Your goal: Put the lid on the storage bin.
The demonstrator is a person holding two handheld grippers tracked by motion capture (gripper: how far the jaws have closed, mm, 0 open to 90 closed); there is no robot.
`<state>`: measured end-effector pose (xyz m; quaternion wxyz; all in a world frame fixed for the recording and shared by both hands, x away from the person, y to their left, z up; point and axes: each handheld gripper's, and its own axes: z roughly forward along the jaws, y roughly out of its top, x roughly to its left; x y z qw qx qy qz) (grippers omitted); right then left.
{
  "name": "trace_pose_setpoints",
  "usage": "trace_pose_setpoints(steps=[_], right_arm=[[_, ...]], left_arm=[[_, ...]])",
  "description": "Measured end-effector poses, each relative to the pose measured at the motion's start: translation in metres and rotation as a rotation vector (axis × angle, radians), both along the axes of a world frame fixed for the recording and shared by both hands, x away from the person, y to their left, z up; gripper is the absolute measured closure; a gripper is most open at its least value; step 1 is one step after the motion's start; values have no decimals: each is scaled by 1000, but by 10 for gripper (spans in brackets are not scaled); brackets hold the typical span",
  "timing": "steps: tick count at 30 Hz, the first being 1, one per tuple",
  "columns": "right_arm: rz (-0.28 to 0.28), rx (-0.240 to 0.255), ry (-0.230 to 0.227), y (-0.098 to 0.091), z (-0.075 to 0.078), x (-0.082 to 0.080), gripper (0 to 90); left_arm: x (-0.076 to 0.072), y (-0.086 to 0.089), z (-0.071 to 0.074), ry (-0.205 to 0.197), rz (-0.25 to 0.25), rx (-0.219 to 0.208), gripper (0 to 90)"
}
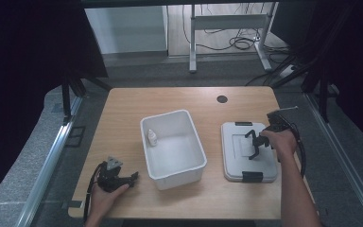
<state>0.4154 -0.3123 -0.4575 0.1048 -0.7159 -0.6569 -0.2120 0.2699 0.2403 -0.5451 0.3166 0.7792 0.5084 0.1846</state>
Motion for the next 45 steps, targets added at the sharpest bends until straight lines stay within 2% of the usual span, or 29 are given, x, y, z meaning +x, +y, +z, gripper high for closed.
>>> trace_pose_setpoints(steps=[10, 36, 45], right_arm=[[13, 10, -25, 4, 13, -3, 849], [34, 39, -97, -8, 56, -20, 849], [49, 42, -116, -9, 64, -24, 849]], left_arm=[[0, 0, 0, 0, 0, 0, 120], [0, 0, 0, 1, 0, 1, 120], [0, 0, 0, 1, 0, 1, 120]])
